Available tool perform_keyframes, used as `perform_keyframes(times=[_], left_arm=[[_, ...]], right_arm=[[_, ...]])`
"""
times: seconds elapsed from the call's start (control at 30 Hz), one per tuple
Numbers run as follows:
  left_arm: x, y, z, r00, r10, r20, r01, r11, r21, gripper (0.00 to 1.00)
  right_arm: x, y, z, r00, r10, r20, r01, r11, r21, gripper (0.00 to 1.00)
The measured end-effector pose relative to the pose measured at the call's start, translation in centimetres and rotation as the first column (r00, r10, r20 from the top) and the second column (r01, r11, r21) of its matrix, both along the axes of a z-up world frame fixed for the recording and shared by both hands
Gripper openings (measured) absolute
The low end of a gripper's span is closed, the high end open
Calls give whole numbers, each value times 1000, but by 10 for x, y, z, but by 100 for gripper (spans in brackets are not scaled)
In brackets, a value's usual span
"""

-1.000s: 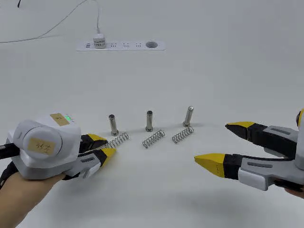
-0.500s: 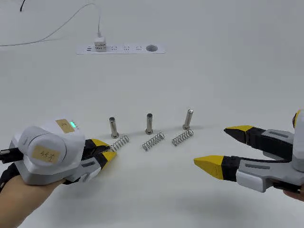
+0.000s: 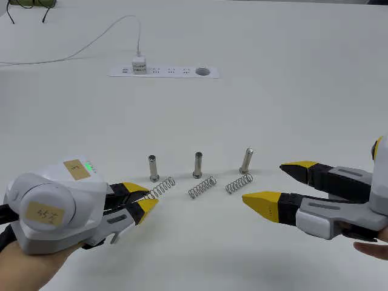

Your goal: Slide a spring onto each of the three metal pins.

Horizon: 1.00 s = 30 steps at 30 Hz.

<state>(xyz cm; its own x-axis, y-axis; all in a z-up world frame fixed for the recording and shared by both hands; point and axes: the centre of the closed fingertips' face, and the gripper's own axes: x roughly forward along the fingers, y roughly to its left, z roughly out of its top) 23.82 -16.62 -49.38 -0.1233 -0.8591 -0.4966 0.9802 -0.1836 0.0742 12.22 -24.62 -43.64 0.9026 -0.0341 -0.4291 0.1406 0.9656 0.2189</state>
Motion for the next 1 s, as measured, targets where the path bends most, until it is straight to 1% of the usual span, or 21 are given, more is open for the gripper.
perform_keyframes(times=[0.07, 0.13, 0.17, 0.3, 0.37, 0.4, 0.47, 0.53, 0.57, 0.67, 0.77, 0.8, 0.83, 0.87, 0.97, 1.0], left_arm=[[-3, 2, 8, 1000, 3, -17, -3, 1000, -22, 10], [-6, 4, 13, 1000, 3, -29, -4, 999, -35, 10], [-9, 5, 18, 999, 2, -38, -4, 999, -49, 10], [-15, 6, 30, 997, 7, -71, -13, 996, -86, 10], [-19, 7, 37, 995, 9, -99, -20, 994, -109, 10], [-21, 6, 41, 993, 12, -118, -27, 992, -126, 10], [-24, 6, 47, 990, 10, -144, -31, 989, -145, 10], [-26, 5, 53, 987, 10, -161, -36, 986, -163, 10], [-28, 4, 57, 984, 10, -179, -42, 983, -177, 10], [-33, 4, 65, 980, 6, -197, -46, 979, -201, 10], [-37, 4, 70, 978, -3, -208, -43, 975, -217, 10], [-38, 5, 72, 976, -7, -216, -43, 973, -225, 10], [-41, 5, 75, 973, -11, -232, -46, 970, -238, 10], [-41, 5, 76, 972, -12, -237, -48, 968, -244, 10], [-45, 6, 78, 968, -20, -250, -46, 966, -253, 10], [-47, 6, 79, 963, -25, -270, -48, 964, -260, 10]], right_arm=[[5, 4, 3, 1000, 9, 12, -9, 1000, 11, 57], [10, 8, 6, 1000, 18, 24, -19, 999, 26, 56], [13, 10, 9, 999, 23, 34, -24, 999, 34, 56], [23, 18, 14, 997, 38, 61, -42, 997, 68, 54], [28, 22, 17, 996, 47, 76, -54, 995, 89, 53], [30, 24, 19, 995, 53, 85, -61, 993, 98, 52], [34, 28, 22, 993, 61, 96, -72, 991, 114, 51], [38, 33, 25, 991, 70, 113, -85, 987, 136, 50], [41, 35, 27, 989, 73, 126, -92, 985, 149, 49], [46, 39, 31, 986, 76, 147, -101, 979, 177, 47], [50, 43, 34, 983, 75, 165, -109, 972, 210, 45], [51, 44, 34, 983, 76, 168, -112, 970, 217, 44], [52, 45, 34, 982, 76, 172, -115, 967, 229, 44], [53, 46, 35, 982, 76, 175, -116, 964, 237, 43], [55, 51, 36, 979, 72, 193, -125, 952, 278, 40], [56, 53, 38, 976, 68, 205, -130, 943, 305, 38]])
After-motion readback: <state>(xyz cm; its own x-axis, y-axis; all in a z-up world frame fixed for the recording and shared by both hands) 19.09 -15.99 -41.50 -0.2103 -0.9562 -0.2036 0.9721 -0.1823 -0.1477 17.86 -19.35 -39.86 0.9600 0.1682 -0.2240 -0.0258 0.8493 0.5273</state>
